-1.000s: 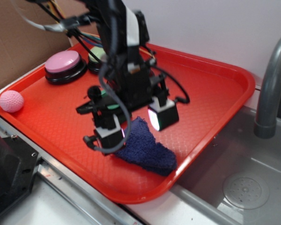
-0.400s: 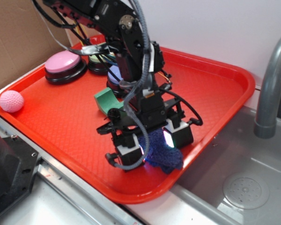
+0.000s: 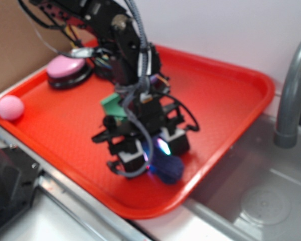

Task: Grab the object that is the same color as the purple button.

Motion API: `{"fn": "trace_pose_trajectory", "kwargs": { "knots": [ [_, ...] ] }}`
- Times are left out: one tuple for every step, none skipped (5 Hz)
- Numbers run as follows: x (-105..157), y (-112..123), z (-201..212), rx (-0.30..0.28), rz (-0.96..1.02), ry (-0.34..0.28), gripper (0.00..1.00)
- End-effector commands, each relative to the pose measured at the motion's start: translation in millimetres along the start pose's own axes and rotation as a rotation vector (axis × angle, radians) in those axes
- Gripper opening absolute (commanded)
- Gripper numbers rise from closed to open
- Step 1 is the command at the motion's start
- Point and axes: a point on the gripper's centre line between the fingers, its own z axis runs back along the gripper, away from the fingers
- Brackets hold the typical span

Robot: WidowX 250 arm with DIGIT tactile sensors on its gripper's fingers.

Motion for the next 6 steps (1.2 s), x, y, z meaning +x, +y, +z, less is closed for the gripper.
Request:
{"fn": "trace_pose_trajectory", "kwargs": {
  "knots": [
    [5, -11, 36, 0.060, 0.255, 0.078, 0.00],
    [9, -10, 64, 0.111, 0.451, 0.091, 0.00],
    [5, -14, 107, 0.115, 0.705, 0.185, 0.00],
    [-6, -31, 136, 0.128, 0.958, 0.248, 0.00],
    [-17, -50, 156, 0.129, 1.212, 0.314, 0.00],
    [-25, -62, 162, 0.211, 1.457, 0.327, 0.00]
  ]
}}
